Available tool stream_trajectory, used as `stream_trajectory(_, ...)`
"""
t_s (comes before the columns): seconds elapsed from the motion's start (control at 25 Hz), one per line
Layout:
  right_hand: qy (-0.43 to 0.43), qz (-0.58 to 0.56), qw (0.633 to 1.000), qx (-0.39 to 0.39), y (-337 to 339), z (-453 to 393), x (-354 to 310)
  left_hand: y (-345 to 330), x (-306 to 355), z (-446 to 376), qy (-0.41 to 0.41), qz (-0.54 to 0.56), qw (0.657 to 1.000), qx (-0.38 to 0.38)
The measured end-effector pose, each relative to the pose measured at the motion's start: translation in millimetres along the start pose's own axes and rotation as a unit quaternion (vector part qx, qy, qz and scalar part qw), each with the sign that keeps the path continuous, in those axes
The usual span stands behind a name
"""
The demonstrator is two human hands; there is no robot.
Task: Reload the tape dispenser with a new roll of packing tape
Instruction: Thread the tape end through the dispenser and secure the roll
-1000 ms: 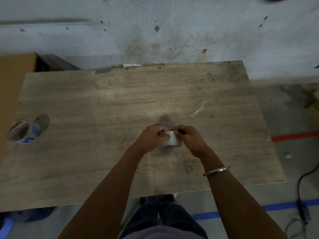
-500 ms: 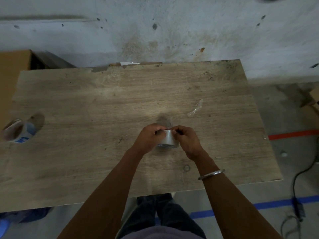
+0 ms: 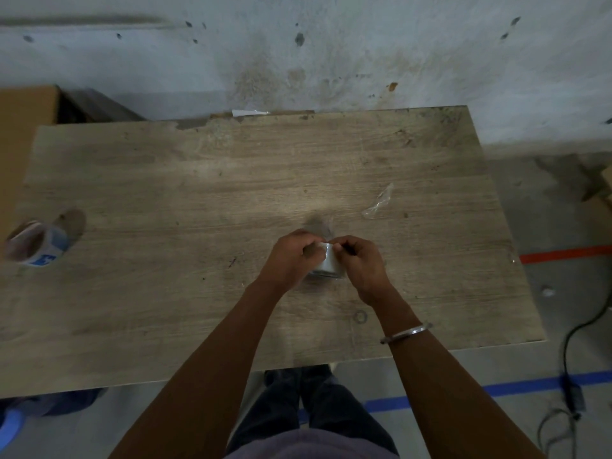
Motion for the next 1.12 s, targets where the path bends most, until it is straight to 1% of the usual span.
stream_trajectory(0.24,0.001,0.006,1.000,0.005,-0.4,2.2,1.0,-0.6,2.0,-0.7,-0.004,-0.011,1.000,0.014)
stream_trajectory(0.48,0.024,0.015,0.999,0.021,-0.2,7.2,-7.0,0.3,4.8,-1.2,-0.019,-0.036,0.999,-0.005)
stream_trajectory(0.56,0.018,0.033,0.999,0.009,-0.5,6.4,-8.2,2.2,2.7,-1.2,-0.022,-0.036,0.999,-0.003)
stream_trajectory(0.64,-0.007,0.051,0.998,-0.023,0.3,0.9,-9.6,3.8,-0.8,-2.4,0.009,-0.002,1.000,-0.008)
stream_trajectory(0.72,-0.037,0.048,0.996,-0.070,2.7,-5.6,-12.6,4.9,-3.0,-3.2,0.052,0.028,0.997,-0.040)
stream_trajectory(0.84,-0.040,0.101,0.986,-0.130,5.0,-11.3,-15.9,8.6,-3.9,-3.5,0.040,0.053,0.993,-0.098)
stream_trajectory(0.96,-0.025,0.124,0.985,-0.120,6.3,-8.8,-13.6,5.9,-6.2,-3.1,0.037,0.060,0.994,-0.089)
stream_trajectory(1.04,-0.028,0.122,0.986,-0.109,5.4,-4.9,-11.5,2.8,-6.4,-2.4,0.057,0.070,0.992,-0.083)
stream_trajectory(1.12,-0.025,0.120,0.987,-0.101,4.9,-0.9,-11.9,2.4,-6.5,-3.4,0.080,0.068,0.990,-0.099)
Point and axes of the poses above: each hand's wrist, its own z-axis away from the middle knuckle, its own y-axis out of the back of the hand, x = y × z, the point moved 4 cm from there along -z, towards the middle knuckle, and after that the axes turned 5 degrees about y, right-handed, at the moved point
